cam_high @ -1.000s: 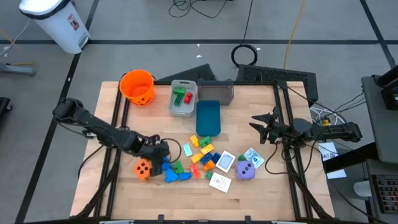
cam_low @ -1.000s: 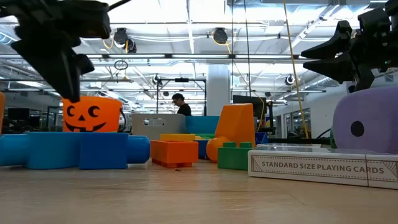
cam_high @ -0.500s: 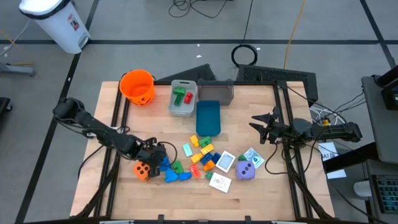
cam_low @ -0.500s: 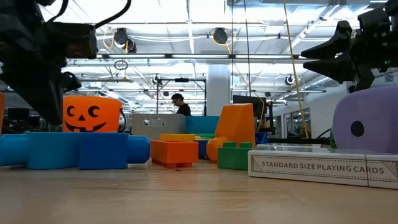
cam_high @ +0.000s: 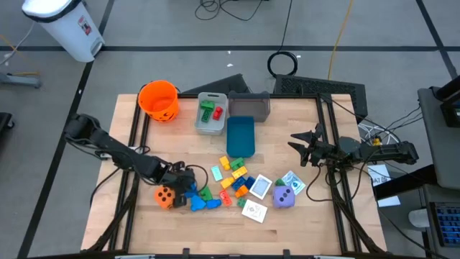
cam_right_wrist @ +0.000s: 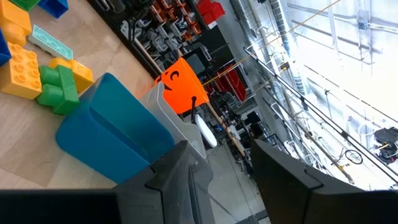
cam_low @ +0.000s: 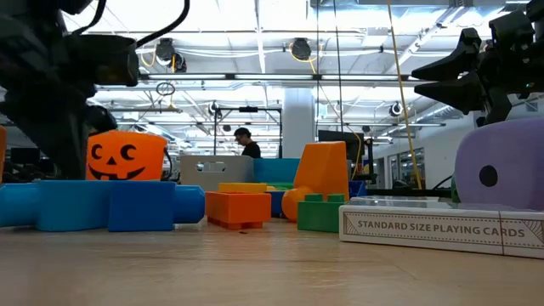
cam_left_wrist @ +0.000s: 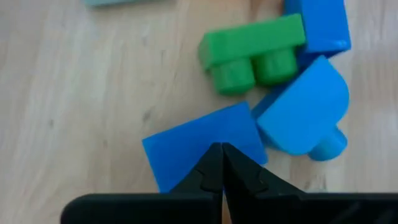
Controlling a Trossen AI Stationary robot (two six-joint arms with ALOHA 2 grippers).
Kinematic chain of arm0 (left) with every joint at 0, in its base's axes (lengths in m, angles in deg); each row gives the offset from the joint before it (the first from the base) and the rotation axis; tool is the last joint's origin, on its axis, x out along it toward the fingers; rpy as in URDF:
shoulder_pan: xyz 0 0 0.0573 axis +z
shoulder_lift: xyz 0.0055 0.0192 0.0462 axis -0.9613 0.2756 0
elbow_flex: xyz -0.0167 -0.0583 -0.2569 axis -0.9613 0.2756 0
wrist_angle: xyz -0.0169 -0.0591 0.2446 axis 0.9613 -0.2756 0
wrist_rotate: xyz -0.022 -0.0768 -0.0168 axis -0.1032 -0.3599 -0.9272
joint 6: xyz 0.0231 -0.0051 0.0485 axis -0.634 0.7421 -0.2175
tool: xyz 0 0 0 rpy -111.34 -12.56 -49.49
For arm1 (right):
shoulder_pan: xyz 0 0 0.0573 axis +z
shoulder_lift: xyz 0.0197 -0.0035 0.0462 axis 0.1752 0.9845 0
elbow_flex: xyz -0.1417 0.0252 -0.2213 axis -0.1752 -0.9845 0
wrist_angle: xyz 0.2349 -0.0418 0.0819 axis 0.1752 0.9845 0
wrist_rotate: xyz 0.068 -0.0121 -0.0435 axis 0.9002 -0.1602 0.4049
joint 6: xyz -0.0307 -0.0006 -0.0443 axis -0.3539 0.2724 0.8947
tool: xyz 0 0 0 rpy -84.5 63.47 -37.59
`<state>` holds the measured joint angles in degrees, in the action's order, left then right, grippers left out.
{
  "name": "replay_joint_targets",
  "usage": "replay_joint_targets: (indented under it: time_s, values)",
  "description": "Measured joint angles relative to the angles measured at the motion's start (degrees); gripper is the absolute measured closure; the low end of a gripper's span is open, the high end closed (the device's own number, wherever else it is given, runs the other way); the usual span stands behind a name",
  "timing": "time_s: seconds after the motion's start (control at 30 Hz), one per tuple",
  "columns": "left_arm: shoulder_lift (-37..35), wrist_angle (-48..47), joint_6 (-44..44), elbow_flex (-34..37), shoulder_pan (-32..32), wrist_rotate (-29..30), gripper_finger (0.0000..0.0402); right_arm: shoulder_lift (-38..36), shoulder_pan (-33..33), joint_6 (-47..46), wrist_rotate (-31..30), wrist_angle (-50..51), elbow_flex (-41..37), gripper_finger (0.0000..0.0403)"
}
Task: Pick & Place Toys
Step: Put the blue 2 stud gamepiece into the white bin
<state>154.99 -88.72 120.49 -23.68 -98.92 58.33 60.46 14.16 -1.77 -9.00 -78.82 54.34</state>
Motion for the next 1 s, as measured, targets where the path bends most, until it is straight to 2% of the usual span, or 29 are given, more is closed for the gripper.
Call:
replay_joint_targets:
  time_s: [0.2,0.37,0.57,0.67,0.8,1.0]
  values:
    - [1.98,2.12,-0.16,-0.13,0.13,-0.18,0.0385,0.00,-0.01,0.00,0.01,0.03,0.00,0.0234]
    - [2.08,1.66,-0.32,-0.11,1.80,6.45,0.0397,0.00,-0.01,0.00,0.01,0.00,0.01,0.0234]
    - [2.16,1.32,0.38,0.00,5.28,12.69,0.0383,0.00,0.01,0.00,0.01,0.02,0.00,0.0234]
    - [2.18,1.34,2.18,0.02,7.64,16.97,0.0389,0.00,-0.01,0.00,0.01,0.02,-0.01,0.0234]
    - [2.18,1.49,4.11,0.02,11.02,18.17,0.0397,0.00,0.00,0.00,0.01,0.02,0.00,0.0234]
    - [2.16,1.74,-0.39,0.02,14.56,19.09,0.0356,0.00,0.01,0.00,0.01,0.02,0.01,0.0234]
